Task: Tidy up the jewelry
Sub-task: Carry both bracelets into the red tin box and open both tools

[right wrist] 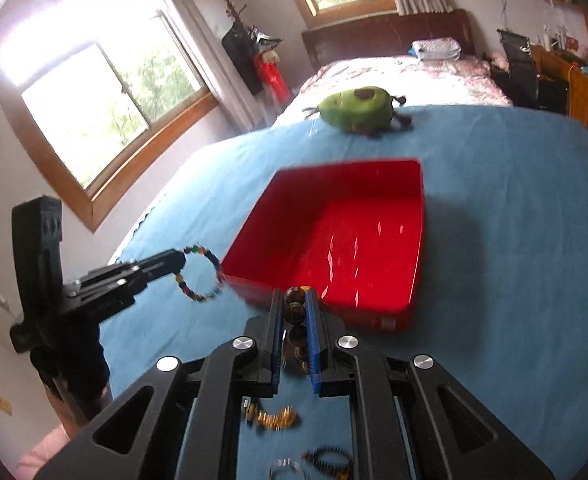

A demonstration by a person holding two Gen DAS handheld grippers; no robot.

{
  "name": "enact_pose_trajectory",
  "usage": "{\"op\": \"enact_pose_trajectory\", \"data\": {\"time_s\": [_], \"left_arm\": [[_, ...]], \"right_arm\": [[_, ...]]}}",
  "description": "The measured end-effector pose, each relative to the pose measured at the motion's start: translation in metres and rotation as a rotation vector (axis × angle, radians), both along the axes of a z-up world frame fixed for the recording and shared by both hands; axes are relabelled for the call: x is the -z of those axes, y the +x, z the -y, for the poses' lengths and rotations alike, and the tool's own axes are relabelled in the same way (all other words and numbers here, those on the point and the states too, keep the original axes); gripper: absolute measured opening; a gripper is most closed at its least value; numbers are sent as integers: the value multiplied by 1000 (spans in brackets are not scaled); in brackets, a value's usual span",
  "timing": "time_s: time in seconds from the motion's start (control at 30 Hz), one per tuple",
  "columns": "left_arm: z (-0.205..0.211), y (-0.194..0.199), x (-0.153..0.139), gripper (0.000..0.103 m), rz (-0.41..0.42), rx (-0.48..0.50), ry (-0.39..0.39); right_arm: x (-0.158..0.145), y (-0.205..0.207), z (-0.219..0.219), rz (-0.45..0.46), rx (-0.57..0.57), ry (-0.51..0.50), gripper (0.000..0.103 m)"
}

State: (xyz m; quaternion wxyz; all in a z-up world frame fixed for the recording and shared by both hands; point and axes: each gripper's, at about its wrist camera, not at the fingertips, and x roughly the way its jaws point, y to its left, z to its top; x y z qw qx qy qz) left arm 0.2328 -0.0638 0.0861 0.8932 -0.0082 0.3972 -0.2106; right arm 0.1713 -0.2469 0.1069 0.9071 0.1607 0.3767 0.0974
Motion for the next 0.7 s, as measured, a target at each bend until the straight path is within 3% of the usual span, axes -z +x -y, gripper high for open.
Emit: {"op": "enact_pose_trajectory", "data": {"time_s": [0.2,0.3,0.7], "left_arm": [[12,42,11,6,-2,-19,-23],[17,65,26,6,-20,-37,-4],[23,111,84,6,-137,-59,67]], "right_arm": [[9,45,9,19,51,-3,11],[29,72,13,-2,72,-4,11],[82,104,19,-95,71,1,11]]}}
